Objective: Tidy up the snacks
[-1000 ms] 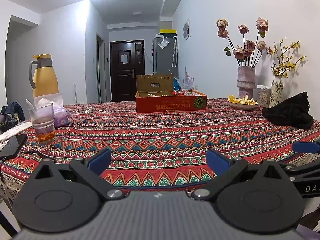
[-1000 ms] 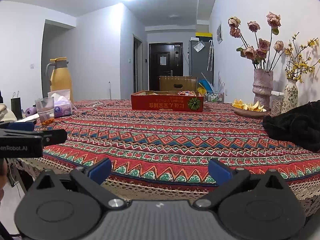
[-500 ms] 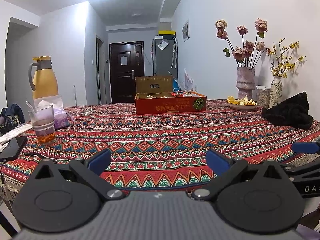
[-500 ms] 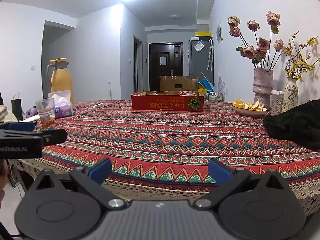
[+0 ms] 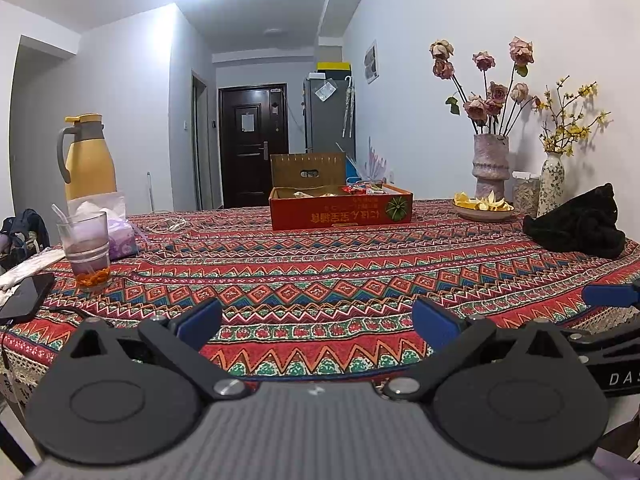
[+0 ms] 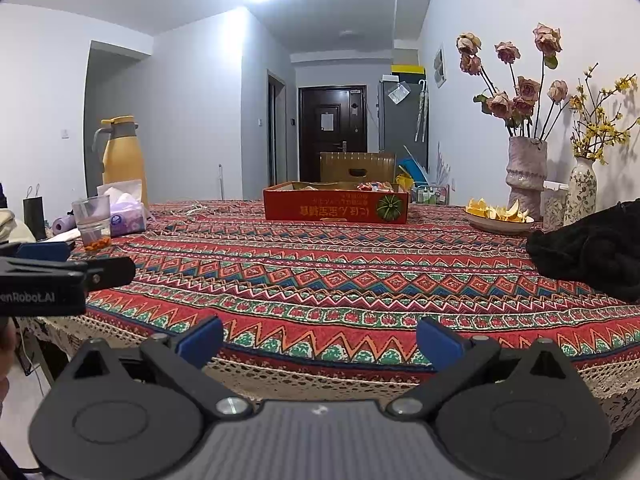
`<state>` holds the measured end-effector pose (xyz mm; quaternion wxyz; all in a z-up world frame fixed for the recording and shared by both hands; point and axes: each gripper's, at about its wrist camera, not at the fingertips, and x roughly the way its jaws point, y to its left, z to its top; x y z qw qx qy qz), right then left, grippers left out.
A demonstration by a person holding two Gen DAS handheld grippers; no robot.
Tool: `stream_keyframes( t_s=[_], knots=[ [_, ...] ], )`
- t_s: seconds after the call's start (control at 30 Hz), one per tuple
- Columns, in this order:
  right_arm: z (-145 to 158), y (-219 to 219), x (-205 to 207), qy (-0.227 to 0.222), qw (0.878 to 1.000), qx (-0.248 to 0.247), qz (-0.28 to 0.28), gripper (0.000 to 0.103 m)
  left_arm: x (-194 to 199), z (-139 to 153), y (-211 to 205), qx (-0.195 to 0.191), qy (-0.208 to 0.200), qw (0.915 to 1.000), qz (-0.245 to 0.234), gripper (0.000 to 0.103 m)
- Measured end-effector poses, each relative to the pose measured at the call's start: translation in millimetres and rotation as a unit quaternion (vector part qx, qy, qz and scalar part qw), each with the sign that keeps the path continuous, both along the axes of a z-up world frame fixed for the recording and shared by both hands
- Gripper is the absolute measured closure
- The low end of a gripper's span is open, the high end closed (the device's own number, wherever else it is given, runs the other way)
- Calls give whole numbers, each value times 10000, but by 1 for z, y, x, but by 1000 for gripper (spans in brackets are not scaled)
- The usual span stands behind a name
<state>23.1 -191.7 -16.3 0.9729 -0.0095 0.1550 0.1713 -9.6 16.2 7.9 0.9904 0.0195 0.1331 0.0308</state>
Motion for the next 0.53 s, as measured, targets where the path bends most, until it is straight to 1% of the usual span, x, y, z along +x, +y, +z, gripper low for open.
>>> stream_keyframes(
  t_s=[0.53],
  knots=[
    [-2,2,0,39,10000,16,37,0,1,-1,2,-62,31,10000,53,0]
  ],
)
